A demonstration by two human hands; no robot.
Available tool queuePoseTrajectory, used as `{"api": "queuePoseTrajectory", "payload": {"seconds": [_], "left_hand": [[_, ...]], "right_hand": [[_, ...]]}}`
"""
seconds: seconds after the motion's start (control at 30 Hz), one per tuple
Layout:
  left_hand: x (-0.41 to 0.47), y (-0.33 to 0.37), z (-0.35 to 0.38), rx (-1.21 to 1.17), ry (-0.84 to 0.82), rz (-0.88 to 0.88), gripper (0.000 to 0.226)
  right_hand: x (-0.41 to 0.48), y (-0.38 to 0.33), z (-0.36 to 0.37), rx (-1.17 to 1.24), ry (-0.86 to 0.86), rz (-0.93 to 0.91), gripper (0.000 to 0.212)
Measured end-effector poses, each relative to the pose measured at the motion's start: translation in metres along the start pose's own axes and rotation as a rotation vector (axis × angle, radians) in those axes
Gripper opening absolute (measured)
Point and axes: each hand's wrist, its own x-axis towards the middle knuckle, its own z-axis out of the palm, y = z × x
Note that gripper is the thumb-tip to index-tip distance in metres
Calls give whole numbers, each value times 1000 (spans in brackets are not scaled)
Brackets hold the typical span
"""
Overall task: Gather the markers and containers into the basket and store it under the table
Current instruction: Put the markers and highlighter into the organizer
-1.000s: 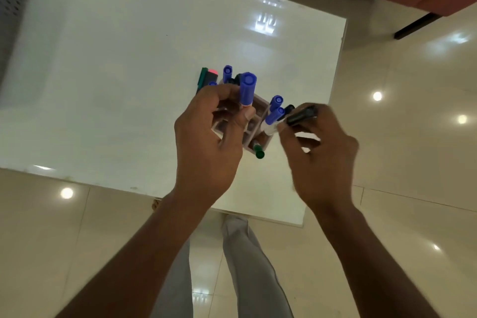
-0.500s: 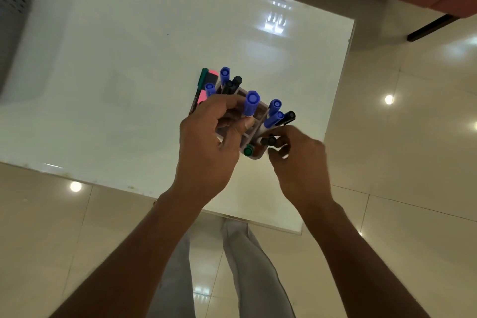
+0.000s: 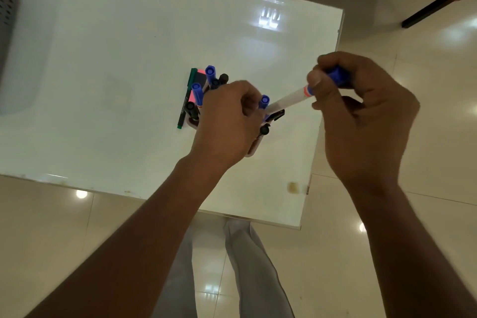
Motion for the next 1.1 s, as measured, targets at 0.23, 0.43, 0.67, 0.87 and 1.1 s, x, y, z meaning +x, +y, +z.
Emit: {"api": "queuePoseTrajectory", "payload": {"seconds": [0.23,0.43,0.67,0.87,1.1], "left_hand": [[6,3,20,209,19,-180,37],[7,5,21,19,-29,-279,32],[-18,-11,17,-179,-45,-295,16],[-25,-19,19,-179,27,-237,7],[-25,-21,20,-197,45,-223,13]], "right_hand": [[-11,10,-11,-18,141,-1,17],[-13,8,-16,-24,130,-26,17],[-22,3,-13,-17,-9,-22,20],[-35,25,22,-185,-185,5,23],[-51,44,44,-342,-254,-145,23]]}}
